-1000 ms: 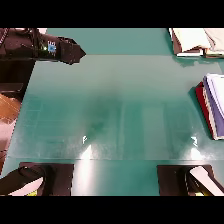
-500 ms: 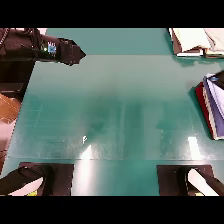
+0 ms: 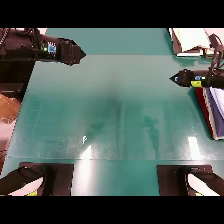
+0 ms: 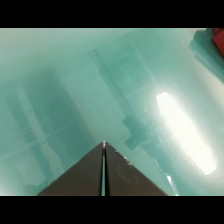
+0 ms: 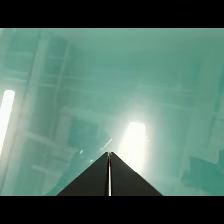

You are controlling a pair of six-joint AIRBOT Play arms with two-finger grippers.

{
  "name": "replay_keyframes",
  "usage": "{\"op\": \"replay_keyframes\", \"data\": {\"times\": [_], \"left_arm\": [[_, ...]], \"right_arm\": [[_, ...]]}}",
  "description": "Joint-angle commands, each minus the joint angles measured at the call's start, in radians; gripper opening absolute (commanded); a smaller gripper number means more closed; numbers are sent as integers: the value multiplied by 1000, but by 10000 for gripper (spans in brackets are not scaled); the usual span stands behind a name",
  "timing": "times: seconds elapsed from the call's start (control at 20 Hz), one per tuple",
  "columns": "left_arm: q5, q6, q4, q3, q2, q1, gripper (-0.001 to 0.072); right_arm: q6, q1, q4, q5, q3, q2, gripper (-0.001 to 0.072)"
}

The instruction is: Fold the shirts.

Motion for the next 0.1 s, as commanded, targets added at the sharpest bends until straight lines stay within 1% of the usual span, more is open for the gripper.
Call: {"op": "replay_keyframes", "data": {"times": [0.0,0.05], "left_arm": [[0,0,0,0,0,0,29],[0,0,0,0,0,0,29]], "right_arm": [[0,8,1,-7,0,5,12],[0,3,0,-7,0,11,13]]}}
